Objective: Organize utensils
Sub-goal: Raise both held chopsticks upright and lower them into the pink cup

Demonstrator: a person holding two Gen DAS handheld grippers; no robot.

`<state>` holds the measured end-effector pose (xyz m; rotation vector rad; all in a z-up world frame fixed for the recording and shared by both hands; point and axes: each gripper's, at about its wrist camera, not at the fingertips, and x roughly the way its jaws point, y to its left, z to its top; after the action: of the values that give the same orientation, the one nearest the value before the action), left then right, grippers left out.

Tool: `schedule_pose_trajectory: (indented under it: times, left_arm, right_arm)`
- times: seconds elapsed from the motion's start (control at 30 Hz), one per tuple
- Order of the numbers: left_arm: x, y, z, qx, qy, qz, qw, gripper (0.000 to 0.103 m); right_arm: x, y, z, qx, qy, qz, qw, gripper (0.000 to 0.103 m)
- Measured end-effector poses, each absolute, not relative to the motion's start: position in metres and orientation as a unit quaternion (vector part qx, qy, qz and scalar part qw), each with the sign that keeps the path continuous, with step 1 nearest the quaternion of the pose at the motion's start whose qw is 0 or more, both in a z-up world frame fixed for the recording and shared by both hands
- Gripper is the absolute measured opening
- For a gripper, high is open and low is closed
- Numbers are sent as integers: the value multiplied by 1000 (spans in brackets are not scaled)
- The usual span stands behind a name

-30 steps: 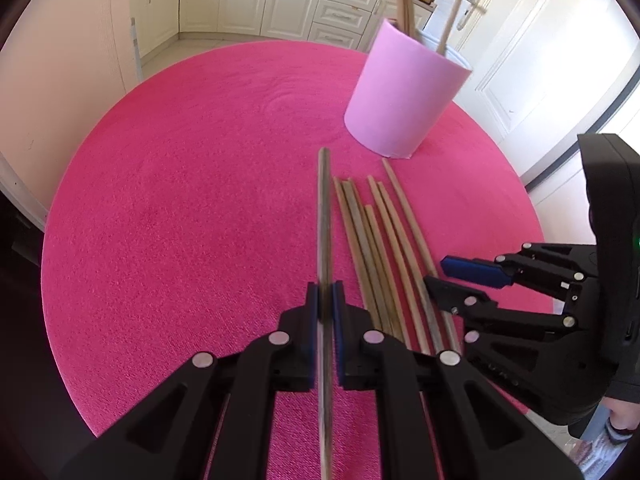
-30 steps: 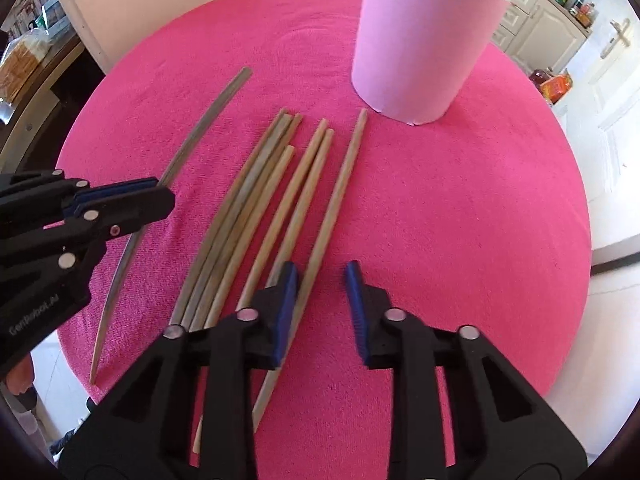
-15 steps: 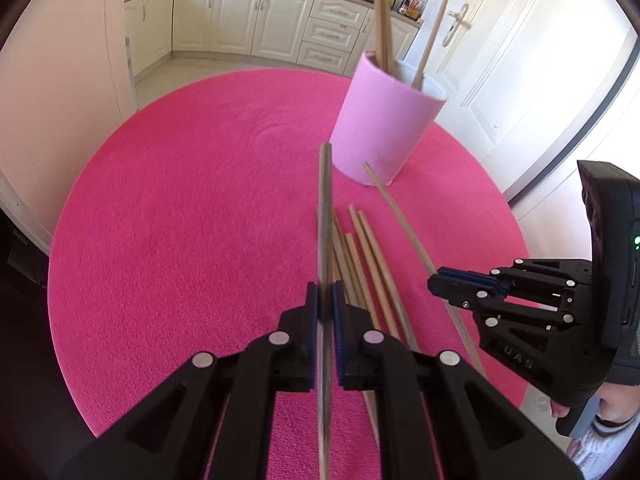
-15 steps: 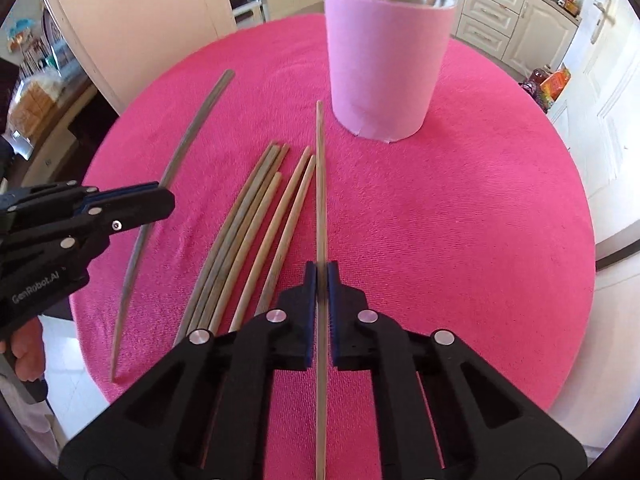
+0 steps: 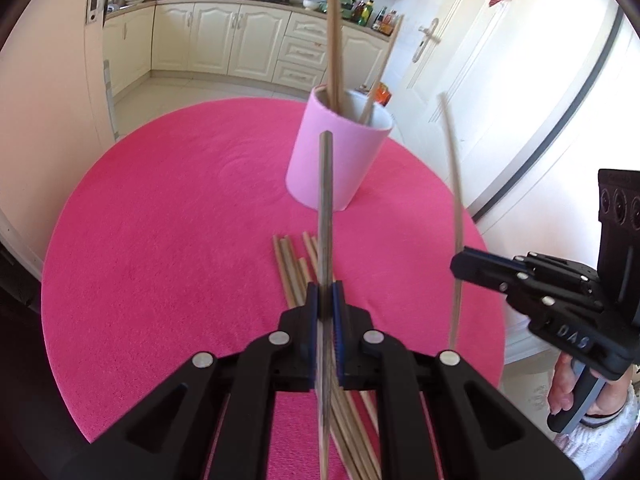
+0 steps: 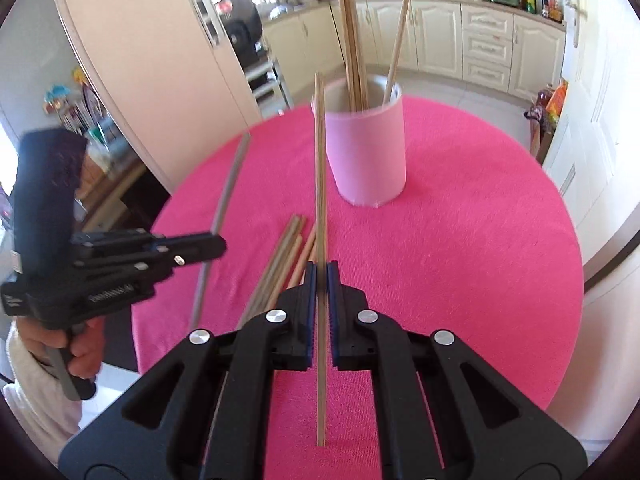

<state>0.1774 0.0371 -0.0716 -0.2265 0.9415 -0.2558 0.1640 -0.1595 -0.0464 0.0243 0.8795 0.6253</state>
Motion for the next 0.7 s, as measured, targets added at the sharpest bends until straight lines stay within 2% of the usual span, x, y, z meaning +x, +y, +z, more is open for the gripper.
schedule_pose_trajectory:
  times: [0.4,0.7]
  left_arm:
    - [173,28,-29,-102,351,-126,922,7]
    - [196,25,5,-102,277,-142,945,7]
  right_arm:
    - [157,-175,-1,73,296,314,899,6]
    - [177,-188,15,105,256,319,906,6]
